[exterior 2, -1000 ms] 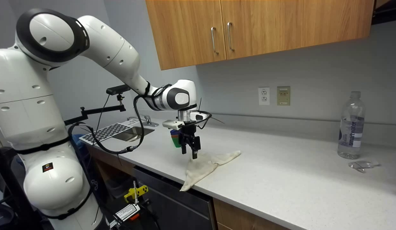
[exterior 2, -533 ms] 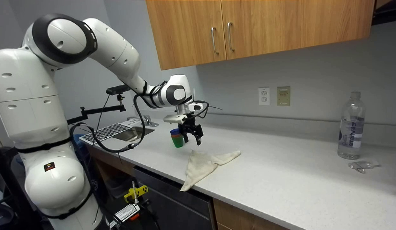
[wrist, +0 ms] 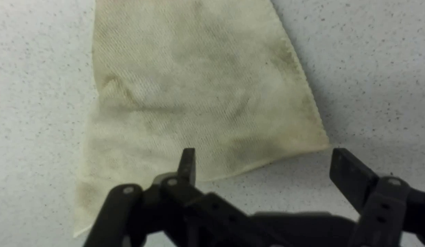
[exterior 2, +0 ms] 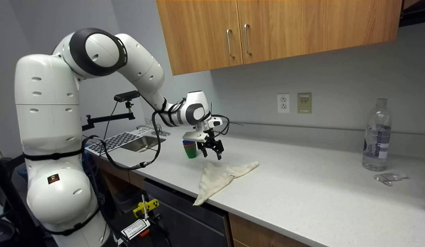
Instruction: Unfold the towel on the table.
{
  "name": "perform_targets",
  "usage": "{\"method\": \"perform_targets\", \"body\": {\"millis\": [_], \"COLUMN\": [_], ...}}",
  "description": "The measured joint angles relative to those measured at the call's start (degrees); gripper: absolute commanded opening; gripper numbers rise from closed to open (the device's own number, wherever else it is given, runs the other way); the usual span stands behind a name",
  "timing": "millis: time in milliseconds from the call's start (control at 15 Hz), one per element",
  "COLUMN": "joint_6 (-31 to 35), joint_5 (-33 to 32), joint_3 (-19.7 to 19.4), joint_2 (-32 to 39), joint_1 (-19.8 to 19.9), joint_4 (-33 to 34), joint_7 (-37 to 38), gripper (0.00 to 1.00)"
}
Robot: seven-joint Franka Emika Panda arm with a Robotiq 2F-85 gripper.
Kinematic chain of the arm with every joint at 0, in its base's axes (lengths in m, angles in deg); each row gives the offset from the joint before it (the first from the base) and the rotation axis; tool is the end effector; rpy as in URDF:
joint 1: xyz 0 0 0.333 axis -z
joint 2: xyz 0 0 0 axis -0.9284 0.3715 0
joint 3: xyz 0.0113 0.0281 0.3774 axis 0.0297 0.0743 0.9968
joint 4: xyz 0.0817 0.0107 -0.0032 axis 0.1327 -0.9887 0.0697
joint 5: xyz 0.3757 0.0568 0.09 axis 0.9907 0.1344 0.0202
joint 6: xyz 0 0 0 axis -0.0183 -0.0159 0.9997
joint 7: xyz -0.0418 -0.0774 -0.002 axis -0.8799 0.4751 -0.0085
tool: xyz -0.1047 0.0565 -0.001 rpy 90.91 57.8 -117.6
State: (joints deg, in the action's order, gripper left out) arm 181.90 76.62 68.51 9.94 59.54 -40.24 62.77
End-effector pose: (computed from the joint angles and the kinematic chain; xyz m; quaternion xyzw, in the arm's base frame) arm 0.5511 0.1622 0.3218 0.9880 0.1465 0.0455 0.0190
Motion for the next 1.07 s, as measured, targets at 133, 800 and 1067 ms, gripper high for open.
{"method": "perform_targets", "body": {"millis": [133,800,1067], "joint_6": [0.8,0.8,0.8], "joint_5": [-0.1,-0.1,-0.6], "joint_3": [0.0,-0.2,-1.4], "joint_2": [2.2,6.4,6.9], "joint_1": [-0.2,-3.2,-4.3], "joint_4": [1.1,4.4,4.4], "joint_7": [-0.1,0.0,0.7], "gripper": [1.0,1.0,1.0]}}
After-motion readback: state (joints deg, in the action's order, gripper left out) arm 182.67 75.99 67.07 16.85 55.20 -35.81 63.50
